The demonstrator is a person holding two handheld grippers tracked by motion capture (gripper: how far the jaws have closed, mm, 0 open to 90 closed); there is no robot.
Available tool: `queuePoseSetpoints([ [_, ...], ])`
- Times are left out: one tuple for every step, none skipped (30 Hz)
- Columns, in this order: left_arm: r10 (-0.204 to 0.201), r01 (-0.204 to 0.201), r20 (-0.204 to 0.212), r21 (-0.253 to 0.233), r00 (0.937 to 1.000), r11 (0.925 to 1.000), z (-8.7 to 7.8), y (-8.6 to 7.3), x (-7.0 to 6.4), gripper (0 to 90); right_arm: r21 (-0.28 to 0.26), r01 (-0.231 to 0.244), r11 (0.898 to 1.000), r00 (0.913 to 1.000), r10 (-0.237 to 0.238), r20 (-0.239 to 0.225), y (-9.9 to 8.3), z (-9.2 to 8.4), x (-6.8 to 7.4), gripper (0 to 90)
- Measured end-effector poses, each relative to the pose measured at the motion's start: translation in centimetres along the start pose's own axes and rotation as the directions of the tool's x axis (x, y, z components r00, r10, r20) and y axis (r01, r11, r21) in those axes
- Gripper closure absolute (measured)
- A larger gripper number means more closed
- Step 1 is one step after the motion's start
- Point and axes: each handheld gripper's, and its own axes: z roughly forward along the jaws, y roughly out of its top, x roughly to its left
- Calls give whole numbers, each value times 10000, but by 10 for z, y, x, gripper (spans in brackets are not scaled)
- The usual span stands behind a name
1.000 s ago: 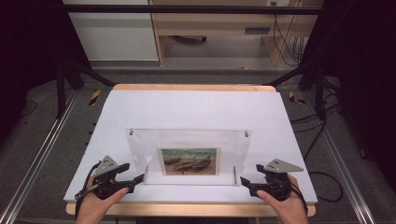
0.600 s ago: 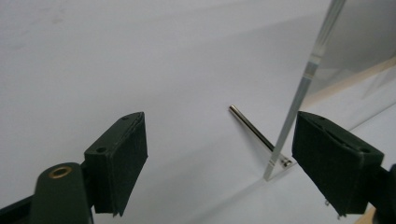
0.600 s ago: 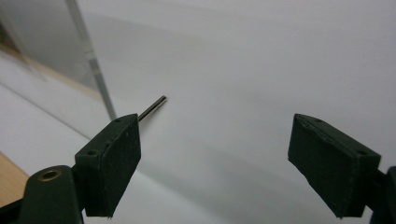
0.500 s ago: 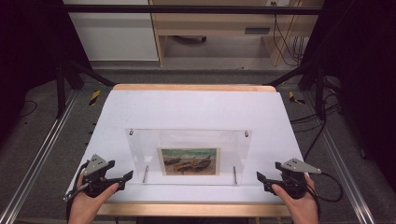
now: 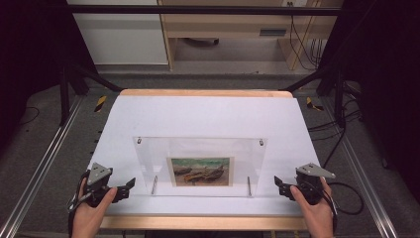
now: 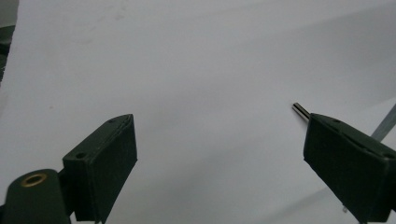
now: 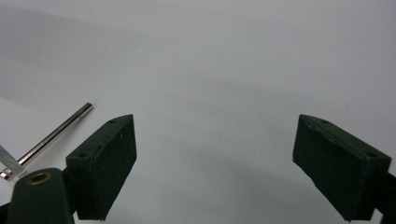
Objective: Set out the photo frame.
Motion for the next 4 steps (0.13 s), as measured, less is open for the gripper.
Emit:
queuePoseSetpoints([
  [3, -3, -19, -33, 10000, 10000, 0, 0, 0, 94, 34, 102, 9999, 9999, -103, 50, -1, 1, 0, 142],
  [27, -27, -19, 12, 10000, 10000, 0, 0, 0, 94, 78, 34, 10000, 10000, -35, 17, -2, 0, 1, 146],
  [38, -38, -46, -11, 10000, 10000, 0, 0, 0, 94, 76, 86, 9999, 10000, -86, 17, -2, 0, 1, 148],
  [94, -94, -64, -6, 9999, 10000, 0, 0, 0, 94, 65, 129, 9999, 9999, -130, 71, -3, 1, 1, 150],
])
